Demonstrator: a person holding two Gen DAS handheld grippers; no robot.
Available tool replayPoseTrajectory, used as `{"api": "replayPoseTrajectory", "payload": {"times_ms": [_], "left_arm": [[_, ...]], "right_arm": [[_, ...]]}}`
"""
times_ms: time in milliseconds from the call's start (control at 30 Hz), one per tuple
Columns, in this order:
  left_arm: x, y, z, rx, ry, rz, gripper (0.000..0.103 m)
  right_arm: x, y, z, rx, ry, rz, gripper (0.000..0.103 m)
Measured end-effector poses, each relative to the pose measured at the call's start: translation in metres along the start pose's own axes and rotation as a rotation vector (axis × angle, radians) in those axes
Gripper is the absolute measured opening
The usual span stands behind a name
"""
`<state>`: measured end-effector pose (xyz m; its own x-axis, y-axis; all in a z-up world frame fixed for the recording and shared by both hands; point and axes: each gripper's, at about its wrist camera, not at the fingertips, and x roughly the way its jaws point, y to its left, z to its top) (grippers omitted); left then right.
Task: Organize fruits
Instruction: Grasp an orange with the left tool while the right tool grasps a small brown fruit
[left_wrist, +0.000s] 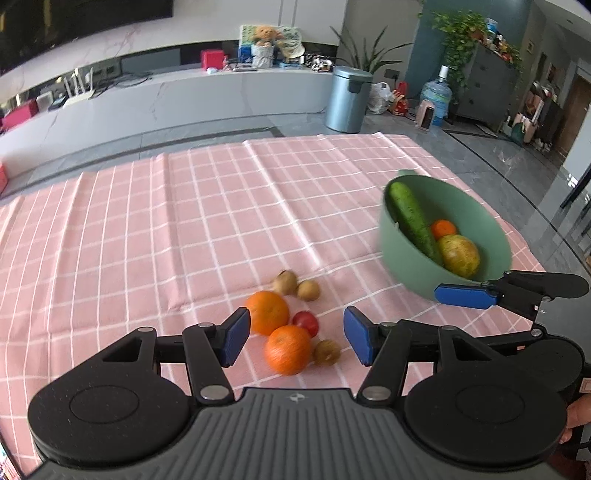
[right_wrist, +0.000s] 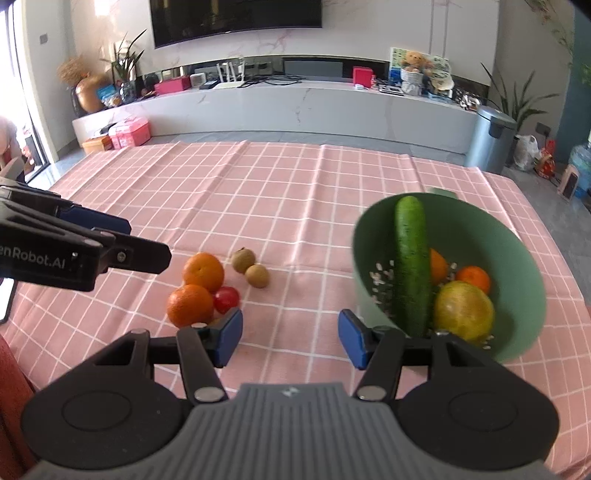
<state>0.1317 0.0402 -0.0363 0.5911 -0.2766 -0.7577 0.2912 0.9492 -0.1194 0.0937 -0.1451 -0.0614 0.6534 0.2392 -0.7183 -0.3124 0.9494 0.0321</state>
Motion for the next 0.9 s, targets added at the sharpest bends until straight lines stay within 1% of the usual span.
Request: {"api": "replayPoseTrajectory", "payload": {"times_ms": [267,367,467,500,633,800,900], "left_arm": [[0.019,0.027,-0.015,-0.082,0.046,-0.022,0.068],[0.026,0.028,-0.021,-0.077,0.072,-0.047,0.067],[0.034,0.028,-0.025,-0.078,0.095,-0.059,0.061],[0.036,0.029,-0.026,-0.082,0.099,-0.065,0.059],[0.043,0.032,-0.028,-0.108,0.112,-0.097,0.059],[0.053,0.031,-0.029,-0.111,0.123,-0.098,0.059],[0.058,0.031,-0.028,-0.120,0.125,-0.104,0.059]], "right_arm": [[0.027,0.018,0.000,-0.020,0.042,0.045,0.046],[0.035,0.022,0.000,-0.021,0.056,0.076,0.044],[0.044,0.027,-0.002,-0.027,0.074,0.106,0.039],[0.047,0.029,-0.003,-0.029,0.081,0.112,0.039],[0.059,0.035,-0.006,-0.042,0.103,0.136,0.035],[0.074,0.037,-0.009,-0.044,0.124,0.148,0.033],[0.081,0.037,-0.010,-0.043,0.133,0.152,0.027]]}}
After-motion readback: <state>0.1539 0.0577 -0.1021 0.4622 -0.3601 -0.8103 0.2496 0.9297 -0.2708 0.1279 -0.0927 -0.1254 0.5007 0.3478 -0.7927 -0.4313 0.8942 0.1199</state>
